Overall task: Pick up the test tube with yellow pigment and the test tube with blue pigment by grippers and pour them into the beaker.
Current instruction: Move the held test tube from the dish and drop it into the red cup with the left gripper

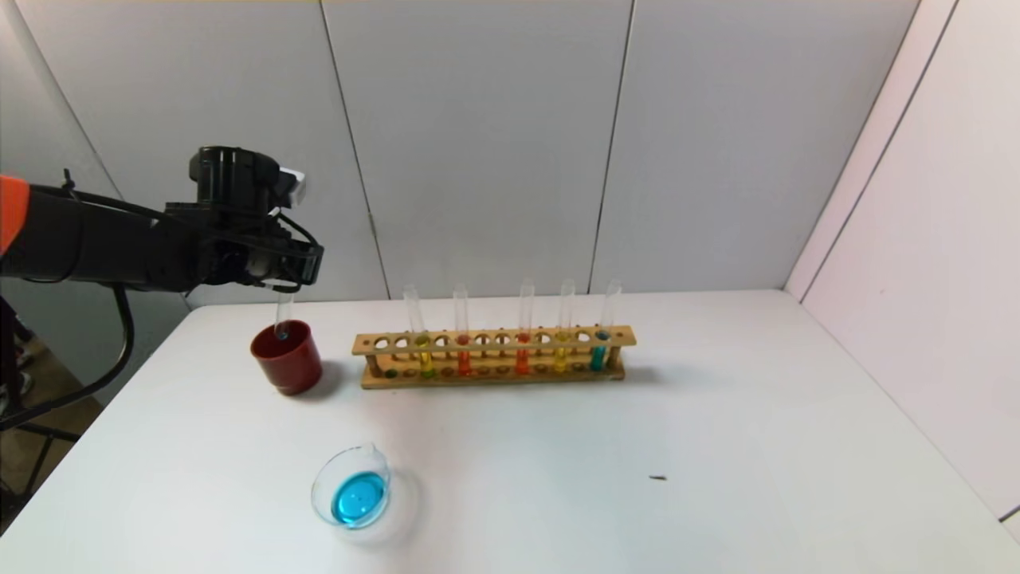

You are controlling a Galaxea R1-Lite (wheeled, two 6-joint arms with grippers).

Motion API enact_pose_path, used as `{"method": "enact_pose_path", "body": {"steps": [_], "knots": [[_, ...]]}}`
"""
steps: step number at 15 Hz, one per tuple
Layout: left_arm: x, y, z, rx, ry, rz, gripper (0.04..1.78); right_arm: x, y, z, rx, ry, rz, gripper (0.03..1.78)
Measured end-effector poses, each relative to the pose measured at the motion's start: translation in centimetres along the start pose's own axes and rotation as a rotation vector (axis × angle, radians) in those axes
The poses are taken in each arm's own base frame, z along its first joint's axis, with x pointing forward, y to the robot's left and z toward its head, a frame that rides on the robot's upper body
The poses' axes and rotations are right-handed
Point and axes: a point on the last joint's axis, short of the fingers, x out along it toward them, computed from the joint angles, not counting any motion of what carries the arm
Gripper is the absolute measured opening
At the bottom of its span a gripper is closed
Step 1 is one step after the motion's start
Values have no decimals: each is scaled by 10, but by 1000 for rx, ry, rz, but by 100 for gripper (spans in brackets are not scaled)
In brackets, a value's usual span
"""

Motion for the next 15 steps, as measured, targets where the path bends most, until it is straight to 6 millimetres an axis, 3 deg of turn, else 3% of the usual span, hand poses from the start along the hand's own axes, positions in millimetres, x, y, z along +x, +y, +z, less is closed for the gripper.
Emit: {"method": "enact_pose_path", "body": {"steps": [6, 15], "knots": [[21, -4, -20, -41, 51, 3, 31, 0, 0, 0, 0, 0, 0, 170], [16, -4, -47, -44, 66, 9, 31, 0, 0, 0, 0, 0, 0, 170]]}}
